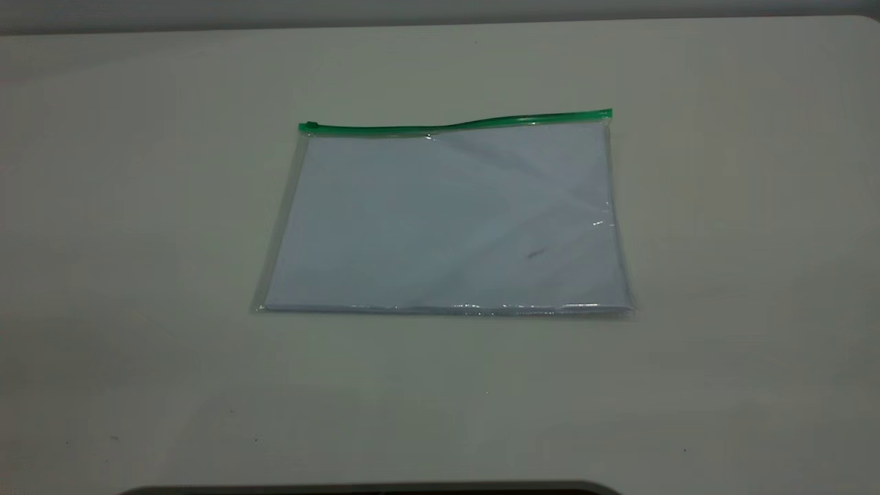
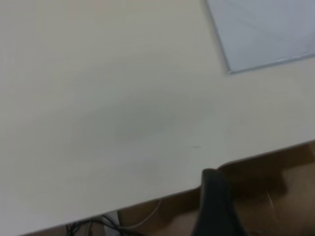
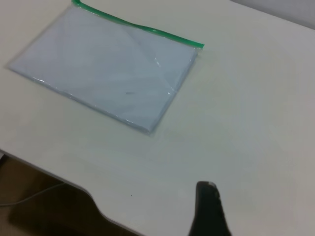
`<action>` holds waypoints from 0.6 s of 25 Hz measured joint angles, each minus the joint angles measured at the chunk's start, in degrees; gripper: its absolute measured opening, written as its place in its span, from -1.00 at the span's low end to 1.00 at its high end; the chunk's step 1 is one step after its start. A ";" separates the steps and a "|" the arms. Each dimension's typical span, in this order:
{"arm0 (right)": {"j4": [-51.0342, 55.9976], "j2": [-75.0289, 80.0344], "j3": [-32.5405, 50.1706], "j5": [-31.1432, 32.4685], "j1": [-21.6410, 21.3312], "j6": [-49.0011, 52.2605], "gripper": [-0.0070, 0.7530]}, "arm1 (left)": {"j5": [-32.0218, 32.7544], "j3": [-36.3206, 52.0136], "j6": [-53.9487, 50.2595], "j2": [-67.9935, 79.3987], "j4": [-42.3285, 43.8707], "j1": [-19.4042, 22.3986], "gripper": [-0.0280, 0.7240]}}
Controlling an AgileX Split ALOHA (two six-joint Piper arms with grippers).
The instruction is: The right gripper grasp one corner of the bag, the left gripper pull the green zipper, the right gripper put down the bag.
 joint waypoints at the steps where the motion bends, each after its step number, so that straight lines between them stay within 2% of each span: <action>1: 0.00 0.00 0.00 0.00 0.00 0.00 0.51 | -0.05 0.26 -0.46 0.00 0.41 0.00 0.58; 15: -0.06 0.00 0.00 0.00 0.00 0.00 0.51 | -1.39 1.62 -2.04 0.00 1.01 0.00 0.58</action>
